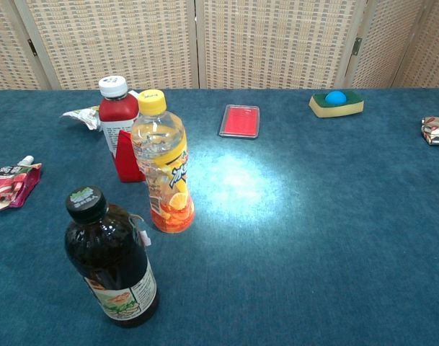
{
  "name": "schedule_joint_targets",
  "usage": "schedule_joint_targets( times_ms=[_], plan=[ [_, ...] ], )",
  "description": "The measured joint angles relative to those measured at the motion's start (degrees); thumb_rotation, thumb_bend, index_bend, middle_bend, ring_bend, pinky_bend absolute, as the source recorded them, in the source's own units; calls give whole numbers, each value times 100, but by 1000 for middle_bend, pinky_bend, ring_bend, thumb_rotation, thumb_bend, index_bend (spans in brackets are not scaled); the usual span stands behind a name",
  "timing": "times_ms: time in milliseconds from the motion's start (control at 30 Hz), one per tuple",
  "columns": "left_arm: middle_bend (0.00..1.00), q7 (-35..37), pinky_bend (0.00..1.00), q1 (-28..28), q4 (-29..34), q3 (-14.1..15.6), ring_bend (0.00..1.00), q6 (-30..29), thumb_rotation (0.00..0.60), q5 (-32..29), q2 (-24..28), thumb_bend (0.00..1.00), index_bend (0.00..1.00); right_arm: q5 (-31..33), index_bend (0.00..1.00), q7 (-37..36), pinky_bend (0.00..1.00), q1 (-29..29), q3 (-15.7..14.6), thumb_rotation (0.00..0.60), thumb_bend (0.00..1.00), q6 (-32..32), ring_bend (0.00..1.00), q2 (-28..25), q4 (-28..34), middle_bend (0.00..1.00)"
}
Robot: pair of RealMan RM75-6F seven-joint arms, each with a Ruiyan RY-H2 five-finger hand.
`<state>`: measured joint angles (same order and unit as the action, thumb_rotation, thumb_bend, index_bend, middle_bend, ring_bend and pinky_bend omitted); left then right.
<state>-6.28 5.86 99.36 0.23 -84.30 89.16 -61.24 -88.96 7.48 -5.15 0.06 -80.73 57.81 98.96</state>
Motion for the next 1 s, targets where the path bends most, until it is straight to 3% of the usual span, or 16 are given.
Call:
schedule_joint_targets(
  times_ms=[633, 1000],
  plan=[
    [309, 125, 561, 26, 94, 33, 338, 37, 600, 123, 10, 21, 432, -51, 255, -210, 222, 46, 13, 600, 0, -133, 180, -73, 2, 276],
    [309, 694, 569, 227, 243, -109, 338, 152, 600, 164, -37, 21, 421, -218, 255, -288, 222, 125, -37, 600, 0, -308, 180, -104, 52, 277]
  ],
)
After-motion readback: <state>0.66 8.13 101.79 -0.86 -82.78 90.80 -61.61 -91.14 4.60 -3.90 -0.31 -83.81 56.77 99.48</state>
